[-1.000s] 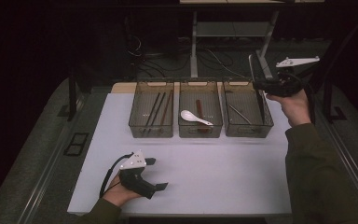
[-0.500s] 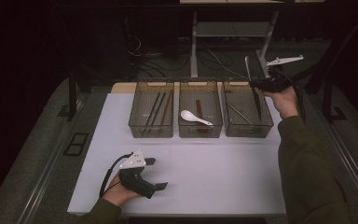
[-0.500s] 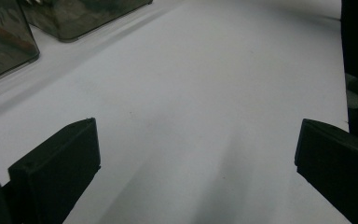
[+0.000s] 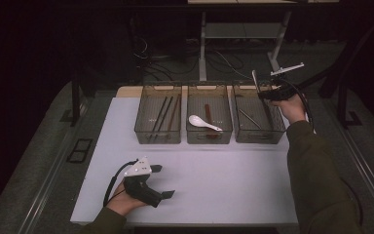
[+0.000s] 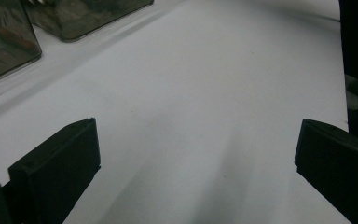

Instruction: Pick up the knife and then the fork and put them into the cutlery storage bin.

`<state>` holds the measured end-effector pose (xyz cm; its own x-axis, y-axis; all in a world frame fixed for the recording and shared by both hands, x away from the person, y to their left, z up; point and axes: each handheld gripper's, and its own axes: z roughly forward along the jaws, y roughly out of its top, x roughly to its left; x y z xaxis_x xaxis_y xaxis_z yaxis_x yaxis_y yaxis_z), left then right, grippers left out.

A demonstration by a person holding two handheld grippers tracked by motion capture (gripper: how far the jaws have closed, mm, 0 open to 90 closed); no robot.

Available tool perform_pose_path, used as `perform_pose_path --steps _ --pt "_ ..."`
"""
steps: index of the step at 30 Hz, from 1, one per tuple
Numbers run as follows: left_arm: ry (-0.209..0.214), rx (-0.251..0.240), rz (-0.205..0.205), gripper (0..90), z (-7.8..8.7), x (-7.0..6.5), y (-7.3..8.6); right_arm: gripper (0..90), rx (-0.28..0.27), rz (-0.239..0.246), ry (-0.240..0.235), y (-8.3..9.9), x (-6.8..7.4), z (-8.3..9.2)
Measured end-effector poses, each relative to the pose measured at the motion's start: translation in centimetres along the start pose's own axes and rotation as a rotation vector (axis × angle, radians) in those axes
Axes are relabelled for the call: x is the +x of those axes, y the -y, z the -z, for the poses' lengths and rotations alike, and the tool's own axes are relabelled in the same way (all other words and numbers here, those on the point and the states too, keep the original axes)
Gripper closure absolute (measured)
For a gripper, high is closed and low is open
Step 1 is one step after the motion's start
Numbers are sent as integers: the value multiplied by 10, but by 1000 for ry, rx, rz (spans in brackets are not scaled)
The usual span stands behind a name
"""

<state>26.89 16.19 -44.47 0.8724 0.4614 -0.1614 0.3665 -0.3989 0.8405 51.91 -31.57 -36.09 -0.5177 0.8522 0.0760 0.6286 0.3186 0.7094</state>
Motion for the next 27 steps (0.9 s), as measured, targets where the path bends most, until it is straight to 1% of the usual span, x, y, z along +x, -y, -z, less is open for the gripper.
perform_pose_path --steps 5,8,10,14,15,16,18,20,21,24,26,27 --pt "2 2 -1 0 0 -1 -1 800 67 -16 -15 3 0 -12" --pt "2 1 0 0 0 -1 0 799 110 -5 -15 5 0 -20" --pt "2 -2 0 0 0 -1 0 797 136 2 -3 6 0 -24" --pt "5 1 -3 0 0 -1 -1 783 186 -8 -4 10 0 -32" --pt "5 2 -3 0 0 -1 -1 795 191 -10 -5 11 1 -33" --pt "5 2 -3 0 0 -1 -1 801 191 -17 -12 11 0 -34" --pt "4 1 -3 0 1 -1 -1 735 195 -8 -9 11 1 -35" --pt "3 0 -4 0 1 -2 -1 695 197 1 3 11 2 -35" --pt "3 -3 -4 0 1 -2 -1 669 189 -6 10 11 2 -34" --pt "3 0 -4 0 0 -2 0 600 173 -21 12 12 0 -32" --pt "2 0 -4 0 1 -2 0 562 152 -30 -4 13 -1 -30" --pt "2 0 -4 0 1 -2 0 542 133 -33 -20 14 -2 -29"
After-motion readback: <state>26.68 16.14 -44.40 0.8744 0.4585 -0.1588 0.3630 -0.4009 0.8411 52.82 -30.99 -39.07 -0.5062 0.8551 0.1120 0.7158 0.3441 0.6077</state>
